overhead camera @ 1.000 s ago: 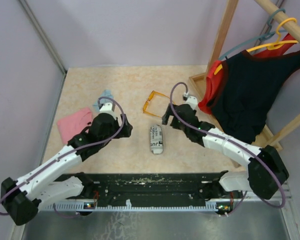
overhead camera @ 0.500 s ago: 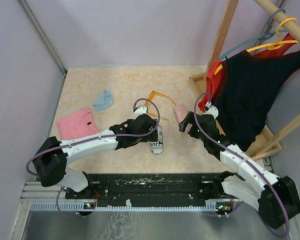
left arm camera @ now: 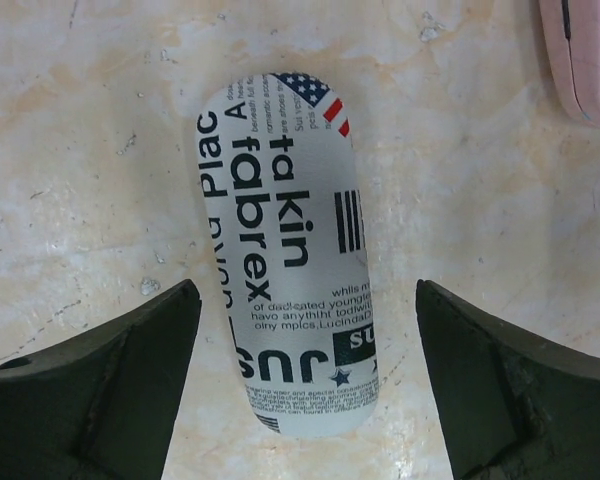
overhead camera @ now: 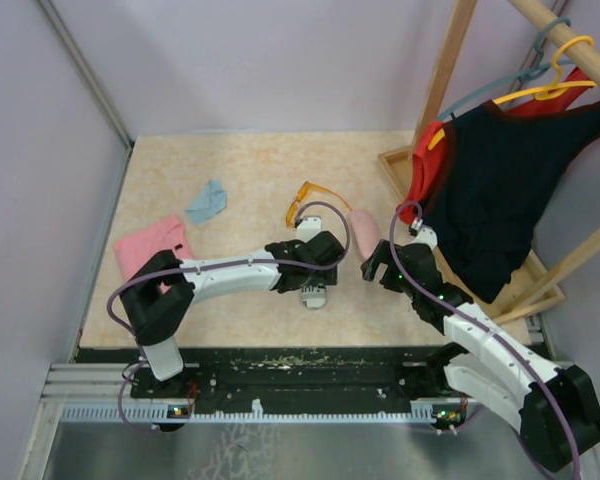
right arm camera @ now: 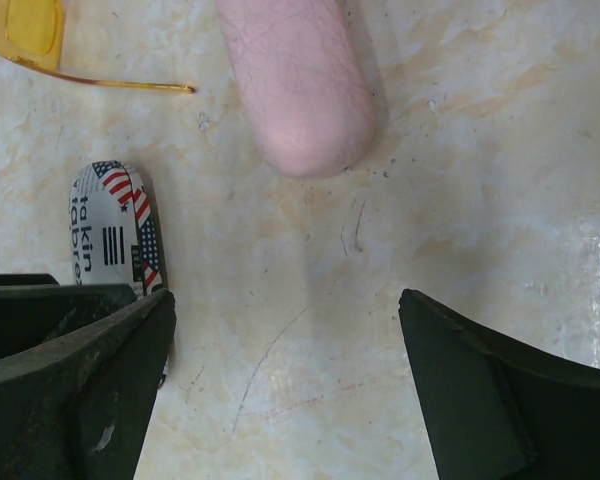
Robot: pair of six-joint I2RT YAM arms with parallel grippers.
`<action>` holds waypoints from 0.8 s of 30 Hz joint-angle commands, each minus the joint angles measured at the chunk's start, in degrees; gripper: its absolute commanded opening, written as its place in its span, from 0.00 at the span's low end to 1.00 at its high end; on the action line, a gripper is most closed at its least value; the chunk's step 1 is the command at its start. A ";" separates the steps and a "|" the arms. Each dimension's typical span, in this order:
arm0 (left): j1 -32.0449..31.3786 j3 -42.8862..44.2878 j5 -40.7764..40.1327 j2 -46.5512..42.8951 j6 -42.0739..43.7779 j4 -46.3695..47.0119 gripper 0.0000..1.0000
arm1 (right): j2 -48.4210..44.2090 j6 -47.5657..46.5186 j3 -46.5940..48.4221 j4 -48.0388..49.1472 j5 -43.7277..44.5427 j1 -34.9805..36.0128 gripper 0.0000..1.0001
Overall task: Organize the sunglasses
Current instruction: Pick up the sunglasses case from the center of the board.
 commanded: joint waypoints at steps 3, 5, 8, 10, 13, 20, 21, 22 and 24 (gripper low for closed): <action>-0.25 3.63 -4.06 2.16 -3.68 -5.93 0.90 | -3.90 -1.81 -0.91 2.68 -1.24 -0.31 0.92; -0.20 3.75 -3.89 2.69 -4.63 -6.45 0.87 | -4.02 -2.21 -0.98 2.74 -1.62 -0.31 0.91; -0.23 3.17 -2.67 3.15 -4.95 -5.34 0.84 | -3.94 -2.64 -1.43 3.24 -2.62 -0.31 0.91; -0.21 2.25 -1.92 2.94 -4.98 -3.74 0.82 | -4.07 -2.84 -1.76 3.49 -3.25 -0.31 0.90; -0.20 1.69 -1.73 2.94 -5.05 -2.82 0.79 | -4.42 -2.87 -2.06 3.31 -3.08 -0.30 0.90; -0.20 1.71 -1.13 4.08 -4.99 -2.62 0.76 | -4.74 -3.09 -2.09 3.57 -3.60 -0.31 0.89; -0.20 1.73 -1.12 4.18 -5.08 -2.57 0.76 | -4.72 -3.10 -2.04 3.50 -3.68 -0.31 0.89; -0.20 1.67 -1.05 4.26 -5.02 -2.44 0.76 | -4.68 -3.10 -2.07 3.53 -3.74 -0.31 0.89; -0.13 1.70 -1.08 4.61 -4.92 -2.38 0.77 | -4.65 -3.02 -2.04 3.55 -3.95 -0.32 0.89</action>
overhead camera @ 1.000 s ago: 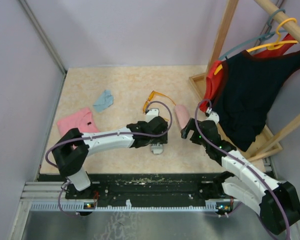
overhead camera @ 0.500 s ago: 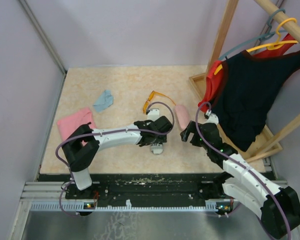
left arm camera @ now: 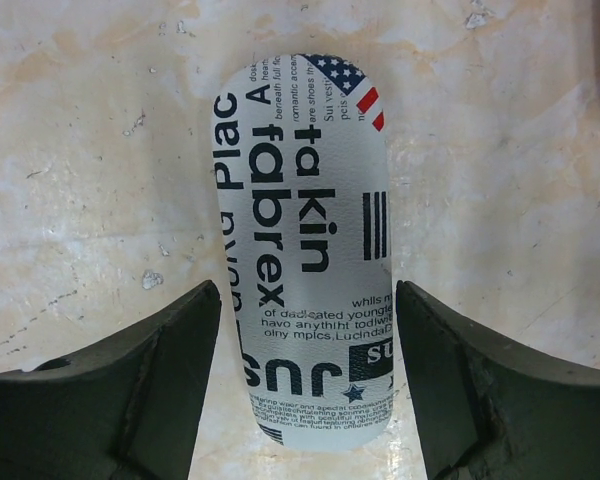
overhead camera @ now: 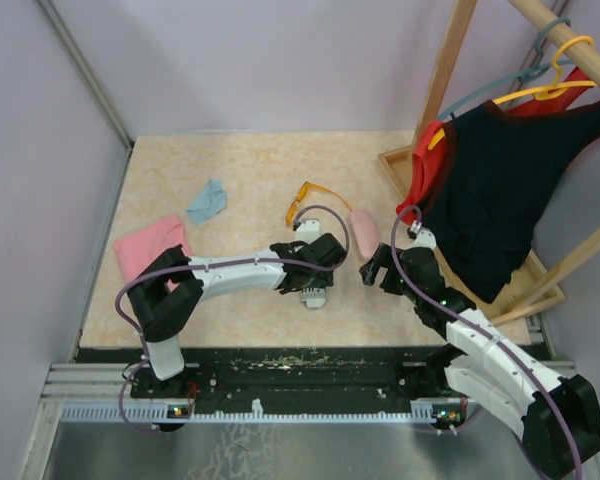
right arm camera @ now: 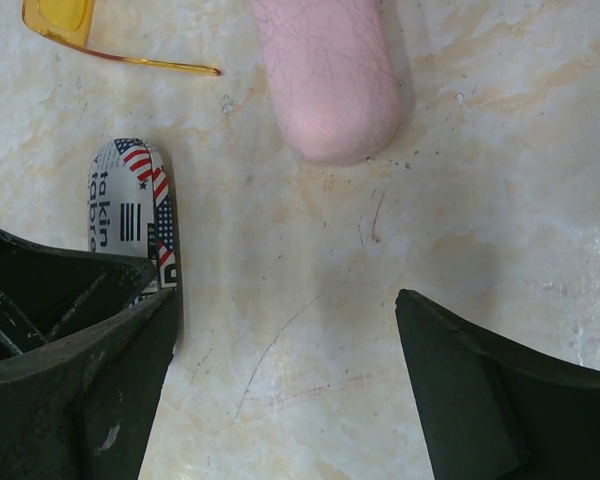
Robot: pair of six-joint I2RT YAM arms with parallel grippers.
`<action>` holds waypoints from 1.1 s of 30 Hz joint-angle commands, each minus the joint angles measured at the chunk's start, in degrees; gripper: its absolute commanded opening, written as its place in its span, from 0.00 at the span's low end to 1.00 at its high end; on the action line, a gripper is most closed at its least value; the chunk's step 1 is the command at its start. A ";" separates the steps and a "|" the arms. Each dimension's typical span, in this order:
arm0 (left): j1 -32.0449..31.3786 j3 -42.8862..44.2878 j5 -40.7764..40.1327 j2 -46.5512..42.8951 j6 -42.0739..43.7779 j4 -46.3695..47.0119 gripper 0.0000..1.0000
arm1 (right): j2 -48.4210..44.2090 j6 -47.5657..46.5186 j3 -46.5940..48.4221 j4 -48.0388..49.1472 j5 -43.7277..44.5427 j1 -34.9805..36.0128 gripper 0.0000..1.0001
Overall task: Organize the sunglasses
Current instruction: Pick up the sunglasses case from the center of the board.
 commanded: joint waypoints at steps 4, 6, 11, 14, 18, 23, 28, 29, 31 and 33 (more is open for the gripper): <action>-0.11 -0.50 0.44 1.70 -0.72 1.04 0.77 | -1.00 -1.06 0.30 2.49 -0.85 -0.31 0.89; -0.11 -0.57 0.40 1.87 -0.60 1.20 0.76 | -0.93 -1.10 0.38 2.45 -0.86 -0.31 0.89; -0.02 -1.07 0.85 1.68 -0.19 2.23 0.69 | -0.82 -1.04 0.47 2.36 -0.93 -0.33 0.87; 0.04 -1.47 0.59 1.13 0.16 2.54 0.63 | -0.98 -0.79 0.49 2.25 -1.10 -0.31 0.86; 0.07 -3.06 0.01 -2.02 1.50 4.07 0.47 | -1.93 -0.68 0.90 1.70 -1.12 -0.31 0.85; 0.15 -9.43 -0.12 -13.21 8.48 13.03 0.31 | -5.98 -2.19 2.94 1.59 -2.91 -0.32 0.87; 3.55 -23.53 9.63 -30.55 17.20 34.77 0.07 | -11.43 -3.59 4.82 4.21 -7.89 -0.40 0.90; 5.70 -26.04 13.07 -34.02 17.81 38.16 0.06 | -12.52 -3.95 5.26 5.19 -9.98 -0.44 0.90; 8.68 -29.30 18.98 -40.88 19.88 43.13 0.05 | -14.45 -4.63 6.65 6.80 -14.04 -0.48 0.91; 10.55 -30.84 23.46 -45.65 22.61 45.70 0.02 | -16.24 -4.87 7.10 10.37 -18.05 -0.48 0.91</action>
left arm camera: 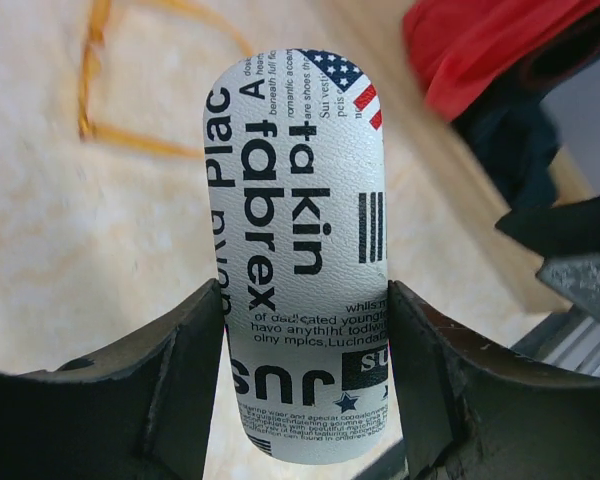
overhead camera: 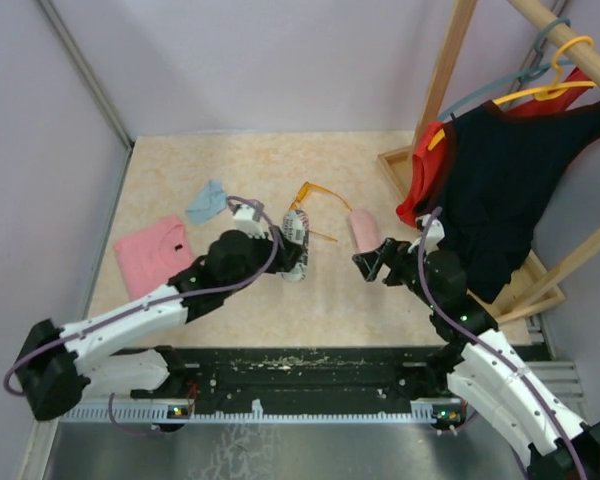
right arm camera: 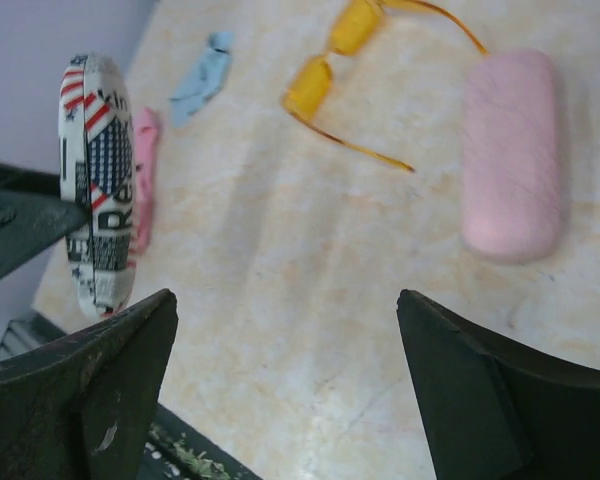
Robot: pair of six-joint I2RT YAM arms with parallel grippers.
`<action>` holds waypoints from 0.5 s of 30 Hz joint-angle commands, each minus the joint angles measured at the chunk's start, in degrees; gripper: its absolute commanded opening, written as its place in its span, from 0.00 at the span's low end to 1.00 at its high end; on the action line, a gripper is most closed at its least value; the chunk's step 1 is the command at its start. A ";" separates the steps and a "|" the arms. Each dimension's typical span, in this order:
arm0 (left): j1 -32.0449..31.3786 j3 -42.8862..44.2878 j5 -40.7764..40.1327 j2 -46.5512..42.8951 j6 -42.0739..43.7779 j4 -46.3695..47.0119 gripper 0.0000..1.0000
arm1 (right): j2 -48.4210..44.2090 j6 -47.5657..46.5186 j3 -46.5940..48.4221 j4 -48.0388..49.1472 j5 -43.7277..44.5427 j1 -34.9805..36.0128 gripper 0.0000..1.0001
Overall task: Organize the sunglasses
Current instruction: Pick up the sunglasses case from the center of the board.
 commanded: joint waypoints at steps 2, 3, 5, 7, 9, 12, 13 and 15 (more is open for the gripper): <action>4.92 -4.46 15.96 -12.16 9.90 19.19 0.01 | -5.76 -2.23 4.21 15.34 -13.80 -0.40 0.92; 5.30 -5.15 18.18 -14.07 11.35 20.92 0.01 | -6.30 -1.51 4.02 18.74 -16.31 -0.40 0.94; 5.79 -6.12 22.18 -17.27 13.11 24.57 0.01 | -5.54 -1.28 5.37 25.04 -22.22 -0.40 0.94; 5.90 -6.30 26.35 -19.73 14.34 27.24 0.01 | -2.67 -1.01 7.60 31.09 -29.18 -0.37 0.94; 5.91 -4.34 30.58 -21.15 15.46 27.51 0.01 | 0.40 0.98 9.31 39.60 -34.76 -0.31 0.94; 5.96 -0.43 35.37 -22.30 17.34 25.80 0.01 | 4.47 3.94 11.48 49.08 -38.45 0.49 0.95; 5.94 0.55 36.73 -22.61 17.81 25.77 0.01 | 5.69 4.19 12.46 51.02 -38.51 1.32 0.96; 5.95 2.65 39.45 -22.70 18.65 25.42 0.00 | 8.46 3.27 14.78 53.31 -38.00 4.20 0.96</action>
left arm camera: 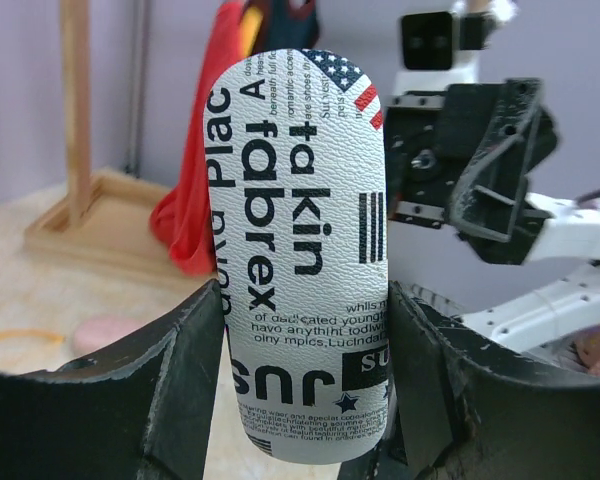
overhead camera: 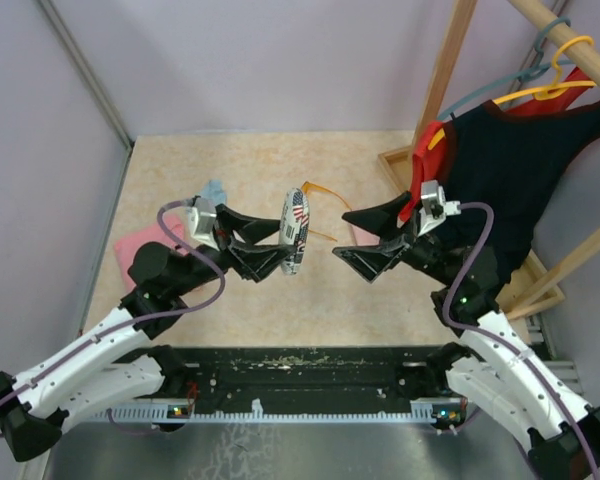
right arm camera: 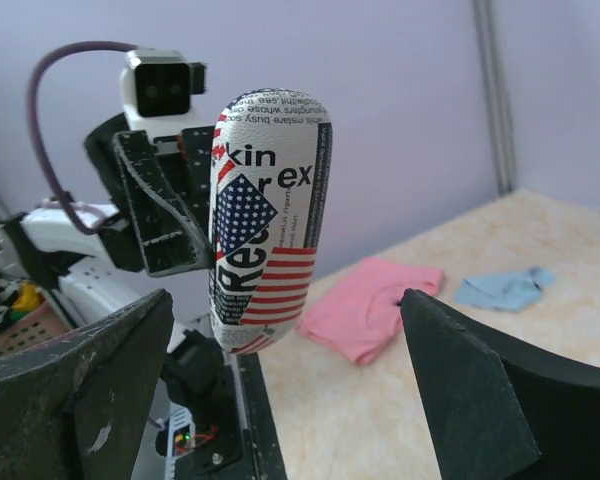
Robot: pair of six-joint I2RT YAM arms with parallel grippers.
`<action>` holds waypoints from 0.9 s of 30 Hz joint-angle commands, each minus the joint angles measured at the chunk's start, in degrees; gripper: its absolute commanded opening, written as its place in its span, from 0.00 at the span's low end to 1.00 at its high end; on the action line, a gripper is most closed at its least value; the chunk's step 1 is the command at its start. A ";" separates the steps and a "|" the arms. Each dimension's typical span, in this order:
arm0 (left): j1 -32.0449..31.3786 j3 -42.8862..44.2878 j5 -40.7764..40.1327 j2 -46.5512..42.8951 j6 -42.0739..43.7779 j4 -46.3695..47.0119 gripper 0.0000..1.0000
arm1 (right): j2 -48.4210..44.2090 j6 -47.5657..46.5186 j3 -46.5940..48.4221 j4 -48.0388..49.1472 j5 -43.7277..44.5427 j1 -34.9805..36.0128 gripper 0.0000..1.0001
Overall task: Organize the sunglasses
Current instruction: Pick up the sunglasses case from the center of the board, then open the sunglasses case.
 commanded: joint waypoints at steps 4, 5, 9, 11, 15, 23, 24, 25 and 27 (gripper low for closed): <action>0.31 7.98 13.42 -0.92 4.57 5.00 0.00 | 7.95 -5.86 10.06 12.55 -2.16 10.63 0.96; 0.27 8.39 14.02 -0.91 4.54 5.50 0.00 | 8.74 -6.51 10.33 13.36 -1.71 11.41 0.96; 0.31 9.32 17.06 -0.30 3.11 8.22 0.00 | 11.07 -4.68 11.40 18.52 -4.68 12.25 0.96; 0.30 9.92 18.77 0.28 1.88 9.46 0.00 | 11.55 -4.35 12.03 20.17 -6.52 13.10 0.96; 0.32 10.32 20.63 1.05 0.06 11.67 0.00 | 11.15 -7.17 13.48 17.53 -4.10 15.93 0.96; 0.31 11.31 22.67 2.49 -1.17 12.38 0.00 | 11.41 -7.09 13.77 18.38 -2.77 17.53 0.95; 0.27 11.33 22.81 2.58 -1.31 12.38 0.00 | 11.71 -6.76 13.94 18.71 -2.99 17.61 0.94; 0.29 11.38 22.91 2.76 -1.27 12.38 0.00 | 12.02 -6.61 14.07 18.87 -3.03 17.69 0.94; 0.30 11.50 23.05 2.94 -1.35 12.26 0.00 | 12.33 -6.26 14.17 19.45 -3.04 17.88 0.92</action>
